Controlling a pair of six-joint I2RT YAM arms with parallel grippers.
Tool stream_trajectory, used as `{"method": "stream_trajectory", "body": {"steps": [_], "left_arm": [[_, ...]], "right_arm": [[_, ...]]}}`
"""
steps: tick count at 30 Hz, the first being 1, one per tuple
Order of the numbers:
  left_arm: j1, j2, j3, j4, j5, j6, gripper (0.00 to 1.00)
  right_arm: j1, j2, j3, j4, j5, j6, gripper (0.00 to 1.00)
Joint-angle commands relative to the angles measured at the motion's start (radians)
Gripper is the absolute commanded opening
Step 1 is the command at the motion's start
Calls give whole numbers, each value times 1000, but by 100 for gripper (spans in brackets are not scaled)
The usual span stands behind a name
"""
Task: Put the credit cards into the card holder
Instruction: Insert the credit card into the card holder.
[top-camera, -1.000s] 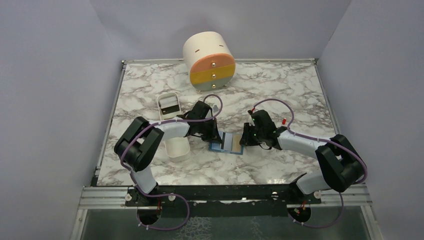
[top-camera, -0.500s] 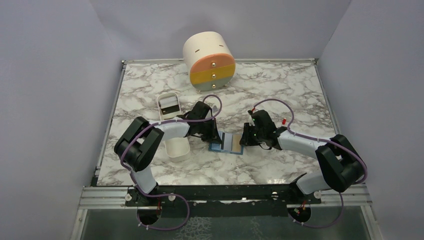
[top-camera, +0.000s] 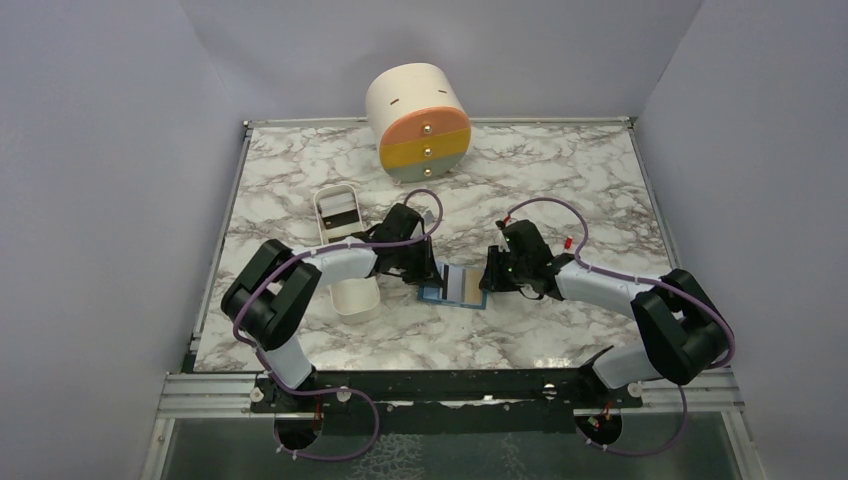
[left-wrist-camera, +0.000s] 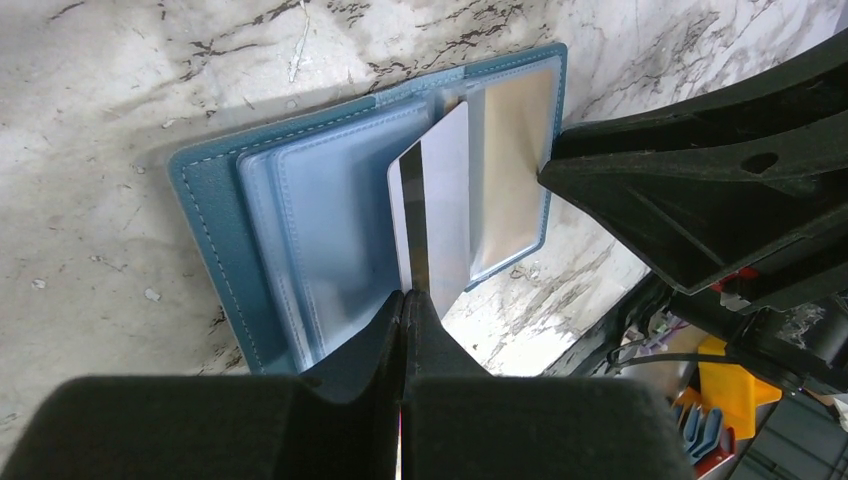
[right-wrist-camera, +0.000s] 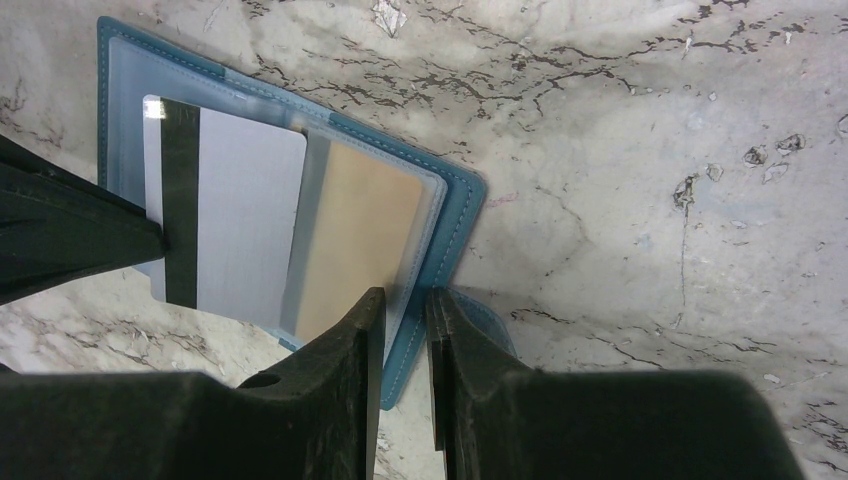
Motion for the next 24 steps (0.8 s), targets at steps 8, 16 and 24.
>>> {"method": "stream_trajectory", "body": {"steps": [8, 16, 24], "left_arm": [[-51, 1, -17, 20, -44, -38, 0], [-56, 9, -17, 45, -44, -61, 0], [-56, -32, -45, 7, -78, -65, 0]], "right_arm": [[4, 15, -28, 15, 24, -2, 22], [4, 16, -31, 20, 20, 0, 22], [4, 3, -37, 10, 34, 5, 22]]}}
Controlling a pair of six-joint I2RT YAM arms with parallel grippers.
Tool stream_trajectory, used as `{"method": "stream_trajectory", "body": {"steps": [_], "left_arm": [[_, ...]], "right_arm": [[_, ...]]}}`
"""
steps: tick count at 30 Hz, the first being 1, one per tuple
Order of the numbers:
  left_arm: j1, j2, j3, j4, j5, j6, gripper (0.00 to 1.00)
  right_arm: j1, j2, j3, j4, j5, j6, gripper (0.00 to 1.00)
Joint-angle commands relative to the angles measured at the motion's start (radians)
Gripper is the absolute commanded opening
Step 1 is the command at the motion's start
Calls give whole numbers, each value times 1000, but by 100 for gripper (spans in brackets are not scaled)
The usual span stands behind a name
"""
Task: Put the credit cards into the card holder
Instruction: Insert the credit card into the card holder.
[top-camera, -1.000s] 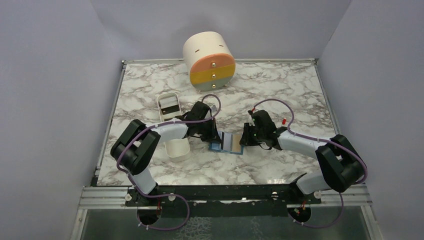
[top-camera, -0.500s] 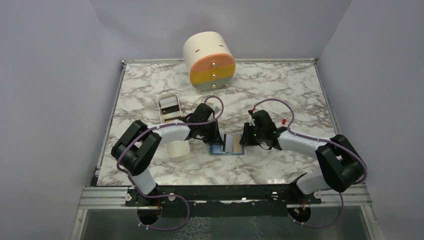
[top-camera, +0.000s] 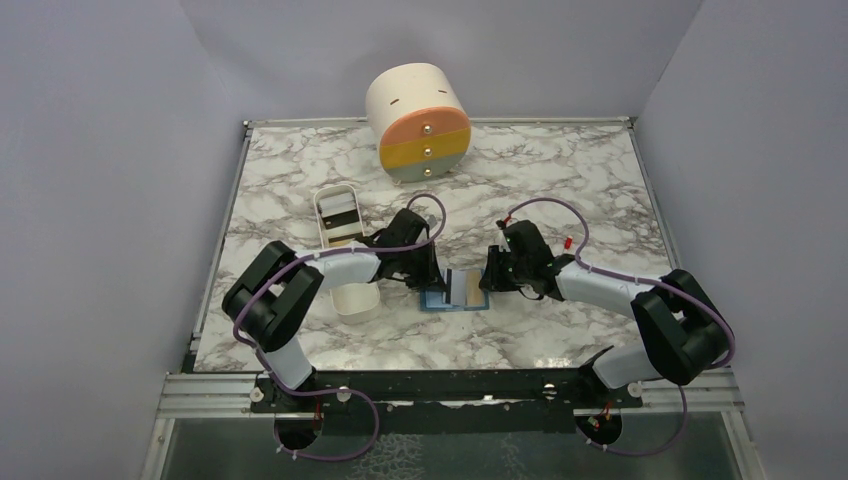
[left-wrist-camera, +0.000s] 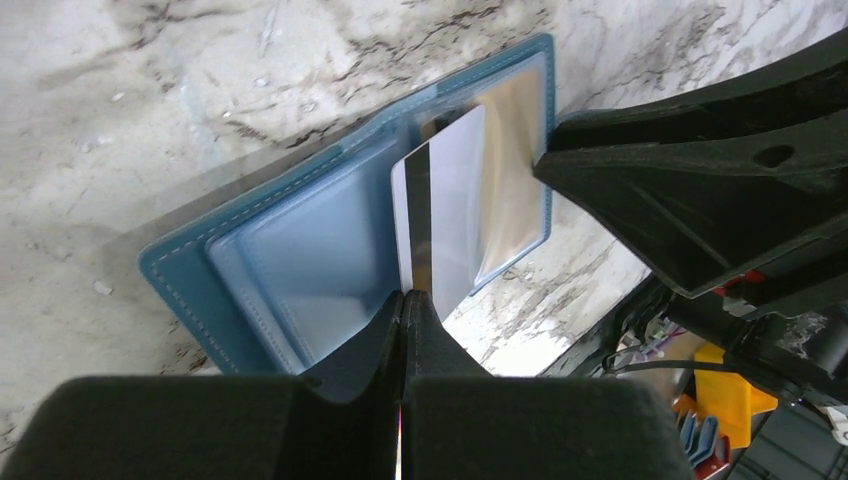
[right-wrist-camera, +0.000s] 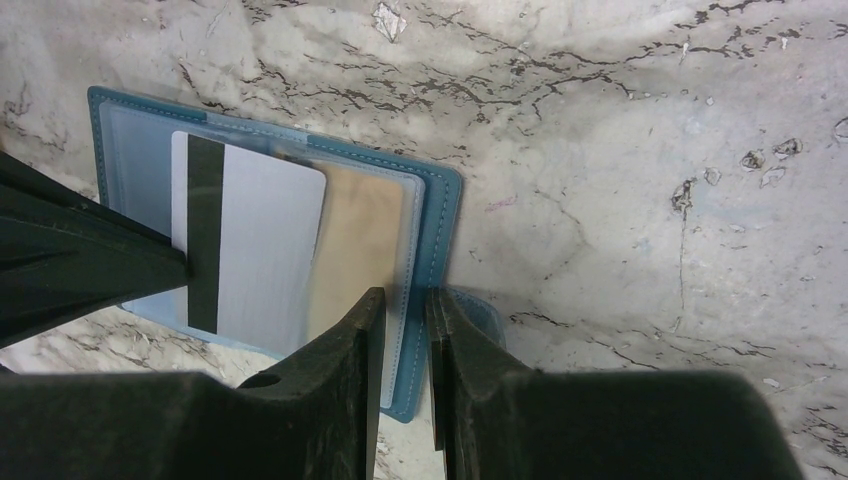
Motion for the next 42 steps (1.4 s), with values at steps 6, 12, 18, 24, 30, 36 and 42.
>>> {"method": "stream_trajectory", "body": {"steps": [6, 12, 18, 24, 30, 36, 42], "left_arm": [[-10, -63, -89, 27, -47, -56, 0], [-11, -77, -122, 69, -41, -92, 0], [-15, -94, -142, 100, -47, -141, 0], [-17, -114, -160, 109, -57, -163, 0], [-22, -119, -163, 108, -71, -172, 0], [-25, -106, -151, 106, -73, -168, 0], [-27, -77, -121, 106, -72, -158, 0]], "right_arm": [[4, 2, -38, 5, 25, 19, 22], [4, -8, -38, 2, 21, 23, 22], [4, -16, -43, 5, 4, 29, 22], [4, -29, -49, 4, 5, 30, 22], [4, -35, -48, 3, 3, 29, 22], [4, -35, -53, 8, 1, 29, 22], [5, -33, -56, 20, -15, 31, 22]]}}
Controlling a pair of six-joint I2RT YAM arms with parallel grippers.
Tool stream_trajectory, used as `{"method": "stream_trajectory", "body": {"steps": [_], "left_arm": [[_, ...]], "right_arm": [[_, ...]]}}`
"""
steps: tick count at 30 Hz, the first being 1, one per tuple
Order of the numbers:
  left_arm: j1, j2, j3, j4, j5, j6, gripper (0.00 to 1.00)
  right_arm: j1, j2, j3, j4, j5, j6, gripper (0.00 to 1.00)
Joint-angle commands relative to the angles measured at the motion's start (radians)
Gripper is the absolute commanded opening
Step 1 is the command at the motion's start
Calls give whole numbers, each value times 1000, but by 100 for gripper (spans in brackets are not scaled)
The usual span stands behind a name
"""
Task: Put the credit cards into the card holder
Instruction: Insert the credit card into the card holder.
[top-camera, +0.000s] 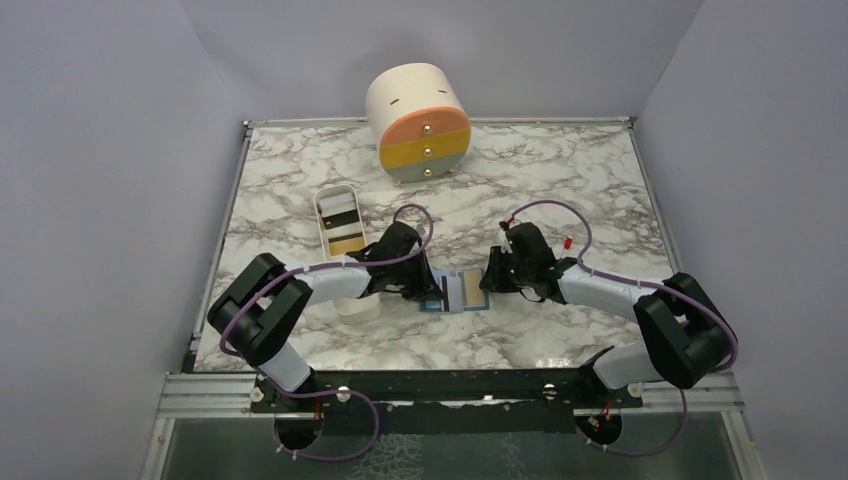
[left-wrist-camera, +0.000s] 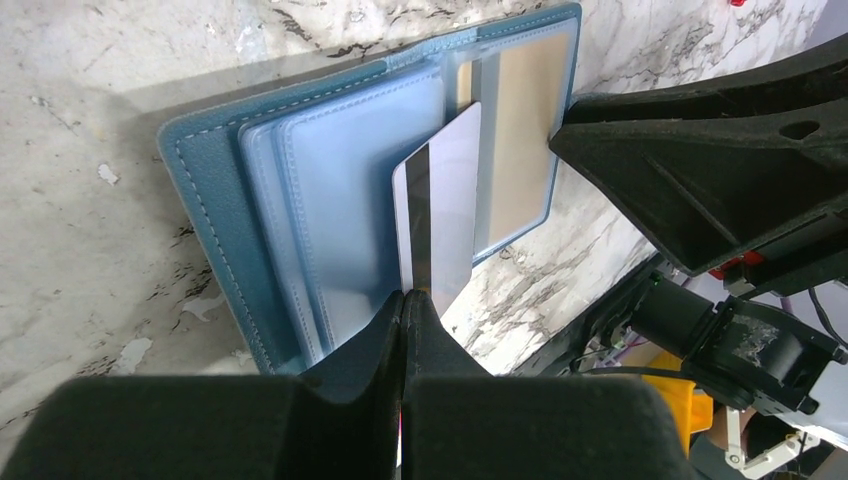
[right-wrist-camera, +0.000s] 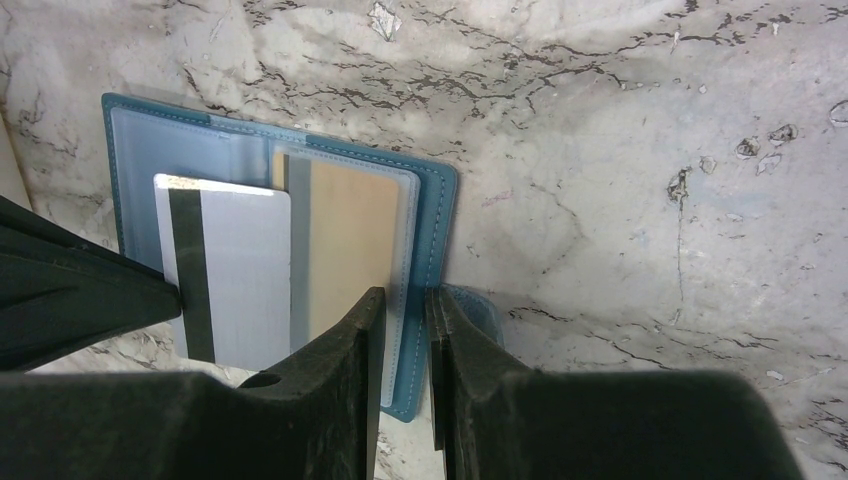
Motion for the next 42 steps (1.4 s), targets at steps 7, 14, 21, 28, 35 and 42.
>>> {"method": "stream_trajectory", "body": {"steps": [7, 14, 21, 28, 35, 42], "left_arm": [[-8, 55, 63, 4, -49, 23, 0], [-7, 47, 55, 13, -59, 15, 0], [-8, 47, 0, 131, -43, -62, 0], [-7, 22, -18, 149, -34, -67, 0], [-12, 1, -40, 235, 32, -91, 10], [-17, 12, -36, 251, 57, -85, 22]], "right_arm": [[5, -13, -30, -7, -15, 7, 22], [5, -15, -36, -2, -18, 15, 22], [5, -7, -51, 26, -58, 54, 21], [5, -31, -60, 14, -62, 60, 22], [5, -33, -57, 20, -78, 62, 22], [5, -16, -59, 29, -82, 62, 22]]}}
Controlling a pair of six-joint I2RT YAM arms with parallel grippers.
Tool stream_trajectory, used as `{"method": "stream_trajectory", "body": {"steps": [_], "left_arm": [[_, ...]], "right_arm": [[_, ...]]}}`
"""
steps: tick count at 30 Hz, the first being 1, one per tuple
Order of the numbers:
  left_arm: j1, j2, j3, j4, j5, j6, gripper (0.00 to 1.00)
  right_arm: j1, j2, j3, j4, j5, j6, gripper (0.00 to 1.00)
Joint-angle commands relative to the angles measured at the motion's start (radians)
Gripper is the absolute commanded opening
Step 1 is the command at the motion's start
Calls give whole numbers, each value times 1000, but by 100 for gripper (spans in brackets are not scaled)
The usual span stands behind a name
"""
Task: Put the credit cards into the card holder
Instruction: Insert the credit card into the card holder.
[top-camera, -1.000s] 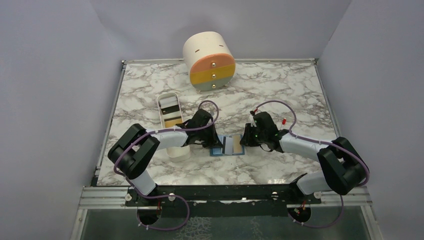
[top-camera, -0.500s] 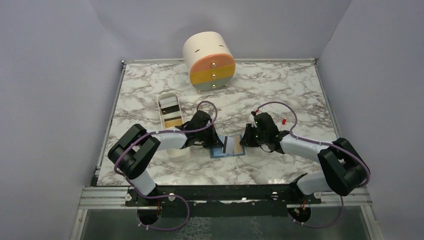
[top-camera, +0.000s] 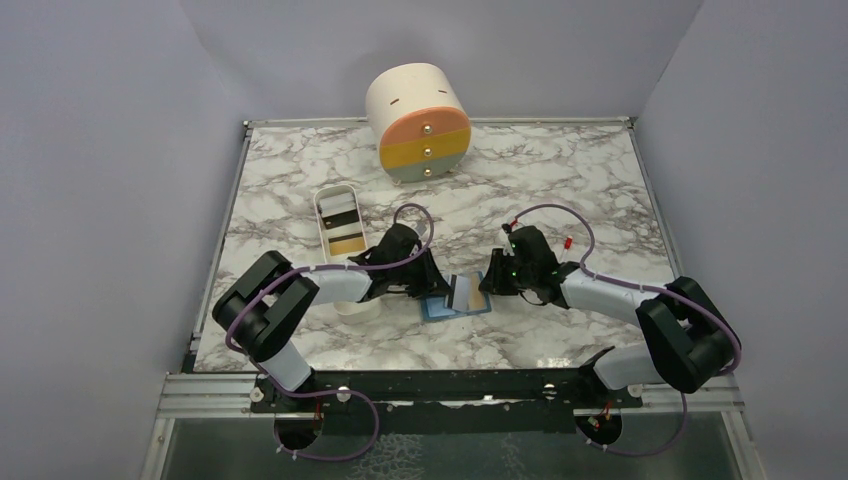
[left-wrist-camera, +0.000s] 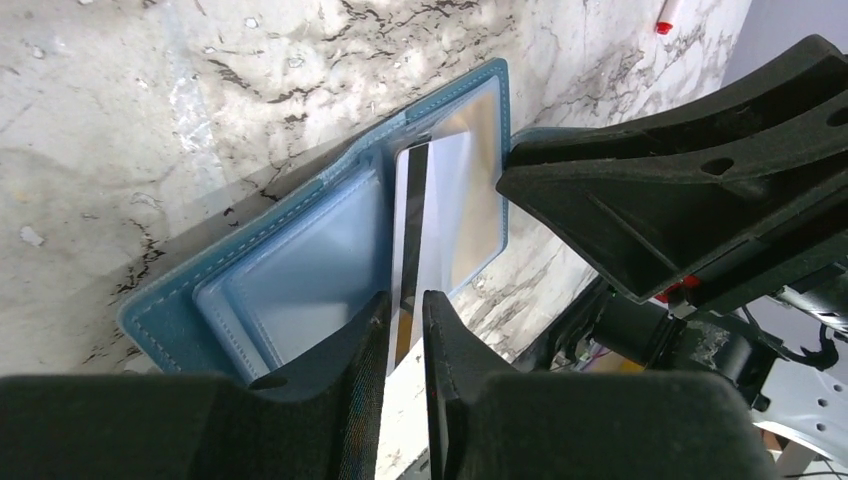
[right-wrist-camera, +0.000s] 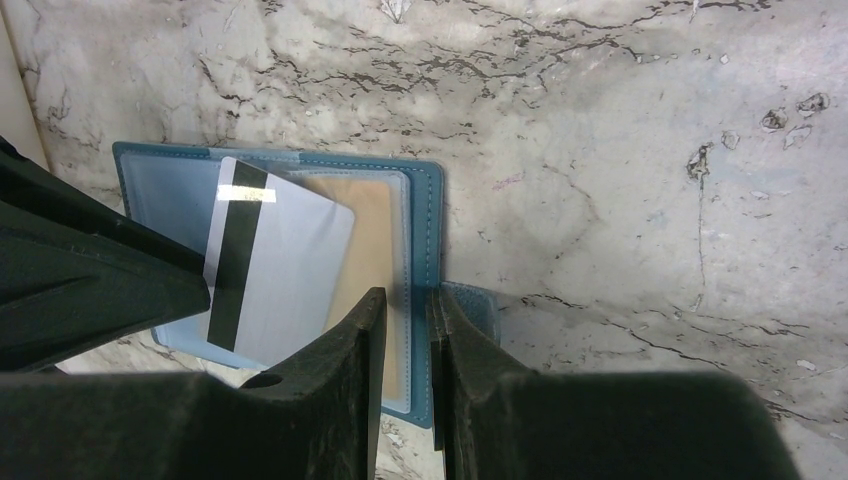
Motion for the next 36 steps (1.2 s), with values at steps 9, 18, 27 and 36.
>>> {"method": "stream_trajectory", "body": {"steps": [9, 18, 27, 36], "left_arm": [[-21, -4, 8, 95, 63, 1, 25], [-28, -3, 3, 127, 74, -8, 18], [-29, -11, -31, 115, 4, -1, 0], [-29, -50, -76, 112, -107, -19, 0]], "right_arm": [[6, 13, -25, 7, -52, 13, 22], [6, 10, -28, 13, -56, 11, 22], [6, -17, -47, -6, -40, 29, 21], [6, -62, -108, 37, -88, 133, 20]]}}
